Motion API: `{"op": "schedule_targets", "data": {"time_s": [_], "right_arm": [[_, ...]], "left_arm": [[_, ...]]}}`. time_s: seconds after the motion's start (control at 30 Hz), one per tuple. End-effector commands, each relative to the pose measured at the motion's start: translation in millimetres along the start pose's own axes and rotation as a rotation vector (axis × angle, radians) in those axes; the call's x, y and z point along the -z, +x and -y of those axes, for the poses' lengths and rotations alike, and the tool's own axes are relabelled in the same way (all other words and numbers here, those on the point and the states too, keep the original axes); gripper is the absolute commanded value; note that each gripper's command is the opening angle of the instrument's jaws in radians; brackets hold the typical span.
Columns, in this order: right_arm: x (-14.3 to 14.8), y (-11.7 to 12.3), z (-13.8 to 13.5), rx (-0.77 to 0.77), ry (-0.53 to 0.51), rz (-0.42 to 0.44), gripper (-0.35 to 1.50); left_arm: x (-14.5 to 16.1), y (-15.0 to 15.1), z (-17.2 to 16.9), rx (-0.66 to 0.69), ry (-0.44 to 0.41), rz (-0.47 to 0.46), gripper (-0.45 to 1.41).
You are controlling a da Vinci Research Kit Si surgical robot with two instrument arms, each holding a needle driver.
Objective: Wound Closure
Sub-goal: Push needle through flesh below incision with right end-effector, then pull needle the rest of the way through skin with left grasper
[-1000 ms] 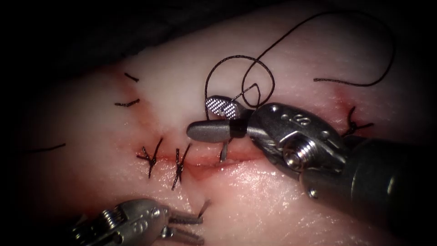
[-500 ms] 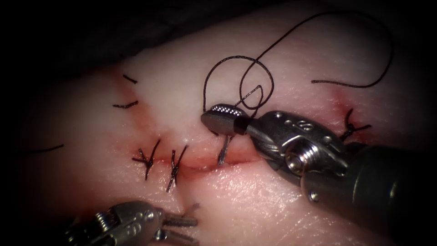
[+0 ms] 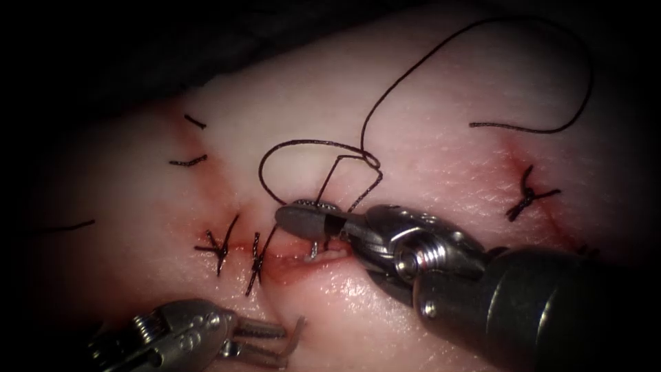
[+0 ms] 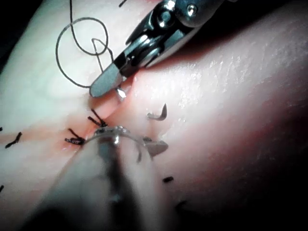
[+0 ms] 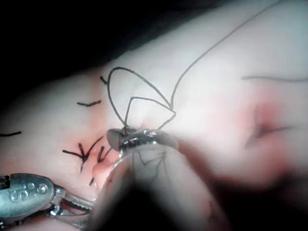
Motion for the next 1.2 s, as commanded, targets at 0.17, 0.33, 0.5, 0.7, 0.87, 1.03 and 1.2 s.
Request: {"op": "schedule_targets", "data": {"time_s": [0.17, 0.33, 0.5, 0.7, 0.87, 1.03, 1.2], "right_arm": [[0.5, 3.3, 0.8, 0.132, 0.089, -0.069, 1.11], [2.4, 5.6, -0.5, 0.344, 0.083, -0.061, 1.35], [4.4, 6.3, -2.8, 0.379, 0.072, 0.013, 1.36], [7.0, 6.8, -5.1, 0.397, 0.078, 0.058, 1.35], [9.0, 6.7, -6.5, 0.412, 0.062, 0.122, 1.33], [10.3, 6.4, -7.3, 0.423, 0.060, 0.155, 1.33], [11.1, 5.4, -8.8, 0.451, 0.052, 0.172, 1.31]], "left_arm": [[0.1, 0.2, 0.6, -0.052, 0.017, -0.055, 0.24], [0.2, 0.4, 0.3, -0.139, -0.009, -0.161, 0.36], [0.6, 0.8, 1.1, -0.213, -0.045, -0.285, 0.36], [0.6, 1.8, 2.4, -0.322, -0.093, -0.421, 0.29], [-0.5, 3.6, 2.9, -0.354, -0.120, -0.492, 0.29], [-0.7, 5.0, 3.8, -0.348, -0.097, -0.541, 0.34], [-0.2, 5.5, 5.0, -0.331, -0.065, -0.544, 0.34]]}}
